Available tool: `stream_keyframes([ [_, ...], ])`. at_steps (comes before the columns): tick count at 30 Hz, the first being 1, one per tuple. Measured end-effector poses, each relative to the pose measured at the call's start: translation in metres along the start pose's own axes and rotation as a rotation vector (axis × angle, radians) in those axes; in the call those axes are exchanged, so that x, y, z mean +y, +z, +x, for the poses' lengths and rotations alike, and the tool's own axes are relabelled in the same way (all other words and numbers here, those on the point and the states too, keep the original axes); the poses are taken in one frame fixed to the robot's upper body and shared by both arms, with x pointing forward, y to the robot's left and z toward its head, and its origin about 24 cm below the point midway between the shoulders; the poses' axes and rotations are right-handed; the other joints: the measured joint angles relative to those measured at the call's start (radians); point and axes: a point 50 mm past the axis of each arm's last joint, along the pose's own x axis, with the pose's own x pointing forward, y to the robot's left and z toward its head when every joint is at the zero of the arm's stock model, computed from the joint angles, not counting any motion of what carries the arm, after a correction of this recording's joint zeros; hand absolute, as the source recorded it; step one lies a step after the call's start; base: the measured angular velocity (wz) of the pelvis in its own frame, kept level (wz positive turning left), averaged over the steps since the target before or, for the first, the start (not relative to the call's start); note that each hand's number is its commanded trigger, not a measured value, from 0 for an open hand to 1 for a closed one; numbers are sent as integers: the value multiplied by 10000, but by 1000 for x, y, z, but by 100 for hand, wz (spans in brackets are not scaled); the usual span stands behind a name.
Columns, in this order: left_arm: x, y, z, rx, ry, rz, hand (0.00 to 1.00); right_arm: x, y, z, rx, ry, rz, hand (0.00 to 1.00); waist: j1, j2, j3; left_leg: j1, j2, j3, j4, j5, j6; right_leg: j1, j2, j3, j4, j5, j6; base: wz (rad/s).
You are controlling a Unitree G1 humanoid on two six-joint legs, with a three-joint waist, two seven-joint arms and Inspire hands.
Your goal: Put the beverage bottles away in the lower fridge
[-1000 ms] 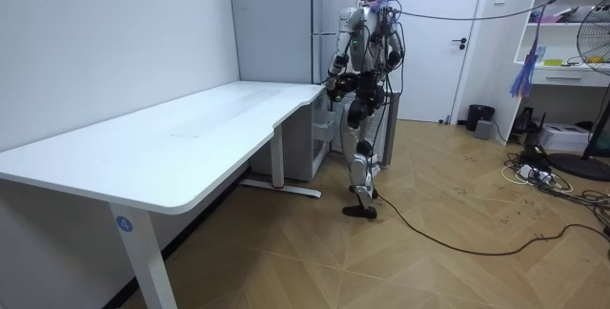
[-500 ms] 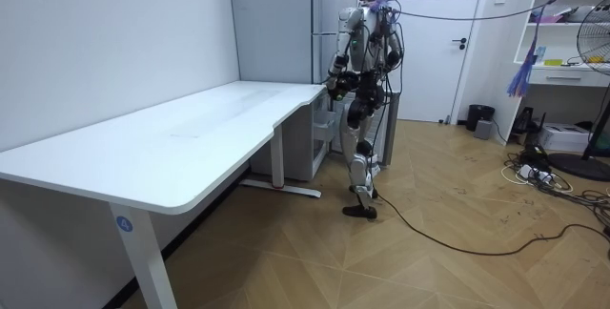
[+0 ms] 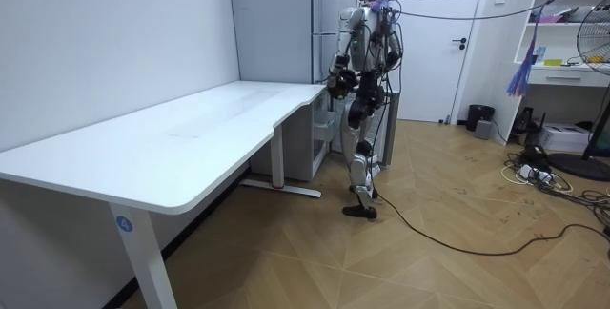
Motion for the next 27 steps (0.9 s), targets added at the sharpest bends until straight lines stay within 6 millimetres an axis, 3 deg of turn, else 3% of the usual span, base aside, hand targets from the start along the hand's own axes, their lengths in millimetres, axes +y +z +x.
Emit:
stream_keyframes([
  [18,18,39,-17,-1323,587,1189,0,17,24,8,-1337,1787,-485,100,-26,-45,-51,19,39,-563,207,1,-2,462,-17,-400,-344,55,-40,7],
  [27,20,52,-24,-1653,480,1629,0,18,31,5,-1790,2573,-328,100,-9,134,-181,75,61,-686,217,0,-3,630,-9,-527,-487,141,-53,3],
])
